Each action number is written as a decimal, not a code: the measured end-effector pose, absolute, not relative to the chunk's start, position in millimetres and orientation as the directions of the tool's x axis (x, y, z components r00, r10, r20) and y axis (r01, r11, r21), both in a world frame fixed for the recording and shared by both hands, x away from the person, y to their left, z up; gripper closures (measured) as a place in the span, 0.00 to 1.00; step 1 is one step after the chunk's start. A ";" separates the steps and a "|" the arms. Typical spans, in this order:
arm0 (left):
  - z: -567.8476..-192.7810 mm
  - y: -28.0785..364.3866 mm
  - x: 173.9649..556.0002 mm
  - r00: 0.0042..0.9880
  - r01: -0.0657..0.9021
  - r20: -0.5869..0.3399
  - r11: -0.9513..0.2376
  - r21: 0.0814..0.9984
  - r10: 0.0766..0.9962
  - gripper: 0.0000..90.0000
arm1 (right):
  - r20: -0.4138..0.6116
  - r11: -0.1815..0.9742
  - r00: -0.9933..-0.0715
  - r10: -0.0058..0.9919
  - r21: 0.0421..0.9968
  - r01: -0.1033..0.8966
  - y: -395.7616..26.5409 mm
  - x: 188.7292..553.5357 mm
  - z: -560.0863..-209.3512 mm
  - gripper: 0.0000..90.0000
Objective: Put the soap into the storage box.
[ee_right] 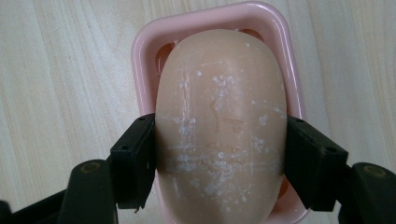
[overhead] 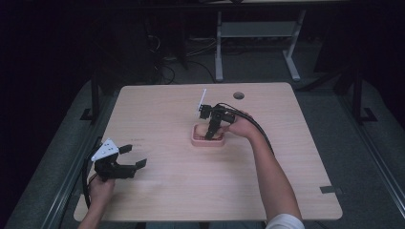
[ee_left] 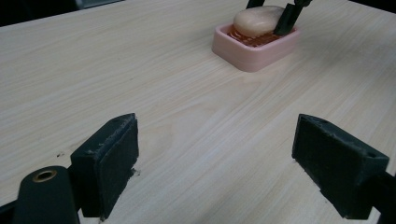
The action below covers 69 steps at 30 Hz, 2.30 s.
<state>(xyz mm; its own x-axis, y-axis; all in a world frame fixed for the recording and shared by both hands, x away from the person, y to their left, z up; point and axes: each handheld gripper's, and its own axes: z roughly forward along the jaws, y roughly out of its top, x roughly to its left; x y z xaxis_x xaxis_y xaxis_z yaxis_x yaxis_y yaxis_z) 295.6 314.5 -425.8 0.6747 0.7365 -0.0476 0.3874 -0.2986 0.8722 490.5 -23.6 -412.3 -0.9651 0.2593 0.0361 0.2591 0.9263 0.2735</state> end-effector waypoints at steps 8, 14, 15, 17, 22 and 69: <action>-425.8 314.6 295.6 0.675 0.387 -0.048 -0.298 0.873 0.736 0.16 | 0.034 0.926 -0.966 0.257 0.277 0.256 -23.3 491.0 -412.1 0.35; -425.7 314.2 295.7 0.675 0.387 -0.048 -0.297 0.873 0.737 0.16 | 0.053 0.904 -0.963 0.265 0.335 0.267 -25.1 490.9 -402.2 0.40; -425.7 314.2 295.6 0.675 0.387 -0.048 -0.297 0.873 0.736 0.16 | 0.046 0.903 -0.963 0.265 0.337 0.265 -25.2 490.3 -400.8 0.40; -425.6 314.1 295.5 0.675 0.387 -0.047 -0.299 0.872 0.737 0.16 | 0.047 0.904 -0.963 0.265 0.336 0.265 -26.3 490.1 -400.4 0.39; -425.4 314.1 295.5 0.675 0.388 -0.047 -0.301 0.871 0.736 0.16 | 0.060 0.905 -0.959 0.276 0.321 0.280 -28.7 489.7 -402.4 0.36; -426.5 313.2 296.0 0.677 0.394 -0.043 -0.312 0.865 0.735 0.16 | 0.038 0.876 -0.935 0.353 0.338 0.344 -79.9 467.4 -392.0 0.32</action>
<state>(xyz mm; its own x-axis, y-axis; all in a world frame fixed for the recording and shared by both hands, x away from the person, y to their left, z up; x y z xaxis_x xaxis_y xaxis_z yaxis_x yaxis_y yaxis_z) 296.0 313.2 -426.5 0.6769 0.7349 -0.0427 0.3937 -0.3124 0.8645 467.4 -79.9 -392.0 -0.9349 0.3527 0.0384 0.3444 0.8760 0.3376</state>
